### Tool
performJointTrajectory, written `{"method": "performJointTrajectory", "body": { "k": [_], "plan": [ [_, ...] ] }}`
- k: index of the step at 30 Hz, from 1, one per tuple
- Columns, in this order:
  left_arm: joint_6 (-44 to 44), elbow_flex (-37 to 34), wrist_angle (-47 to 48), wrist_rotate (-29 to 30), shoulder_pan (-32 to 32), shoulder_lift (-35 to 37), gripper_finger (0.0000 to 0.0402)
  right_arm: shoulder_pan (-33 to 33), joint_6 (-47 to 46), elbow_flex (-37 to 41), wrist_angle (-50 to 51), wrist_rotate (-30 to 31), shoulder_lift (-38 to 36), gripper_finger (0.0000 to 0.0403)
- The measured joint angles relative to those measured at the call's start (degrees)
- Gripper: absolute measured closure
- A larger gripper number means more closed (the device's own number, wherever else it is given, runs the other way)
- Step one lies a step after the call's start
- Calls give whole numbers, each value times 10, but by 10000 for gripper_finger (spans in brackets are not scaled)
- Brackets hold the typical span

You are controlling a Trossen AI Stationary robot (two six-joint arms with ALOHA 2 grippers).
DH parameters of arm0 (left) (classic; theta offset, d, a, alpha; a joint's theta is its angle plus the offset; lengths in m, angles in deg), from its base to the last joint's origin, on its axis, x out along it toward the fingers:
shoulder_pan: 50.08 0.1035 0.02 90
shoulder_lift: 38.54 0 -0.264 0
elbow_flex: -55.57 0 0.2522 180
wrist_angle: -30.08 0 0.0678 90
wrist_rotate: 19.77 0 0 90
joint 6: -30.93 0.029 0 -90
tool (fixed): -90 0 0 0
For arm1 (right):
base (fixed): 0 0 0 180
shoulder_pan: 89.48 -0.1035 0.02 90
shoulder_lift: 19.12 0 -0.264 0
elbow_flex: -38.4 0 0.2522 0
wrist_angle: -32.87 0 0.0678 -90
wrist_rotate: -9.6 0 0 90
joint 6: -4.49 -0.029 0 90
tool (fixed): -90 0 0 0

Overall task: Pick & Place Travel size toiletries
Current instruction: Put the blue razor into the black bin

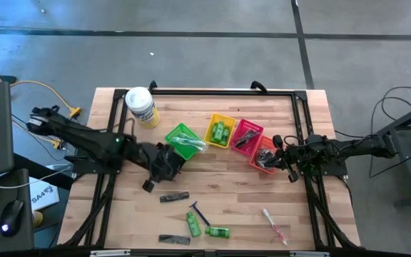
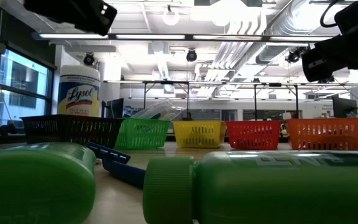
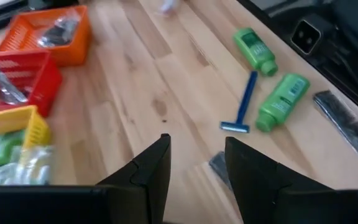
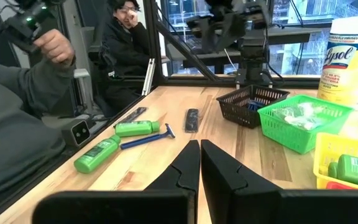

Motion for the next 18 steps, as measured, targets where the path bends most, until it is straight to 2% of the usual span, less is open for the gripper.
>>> {"method": "performJointTrajectory", "body": {
  "k": [4, 8, 15, 18],
  "plan": [
    [26, -39, -13, -39, 48, 49, 256, 0, 8, 0, 1, 0, 0, 396],
    [35, -88, -60, -49, 74, 94, 256, 0, 9, 0, -6, 11, 0, 396],
    [30, -124, -63, -43, 82, 133, 256, 0, 32, 0, -15, 100, 0, 396],
    [14, -127, -57, -41, 82, 139, 256, 0, 50, 0, -15, 119, 0, 396]
  ]
}}
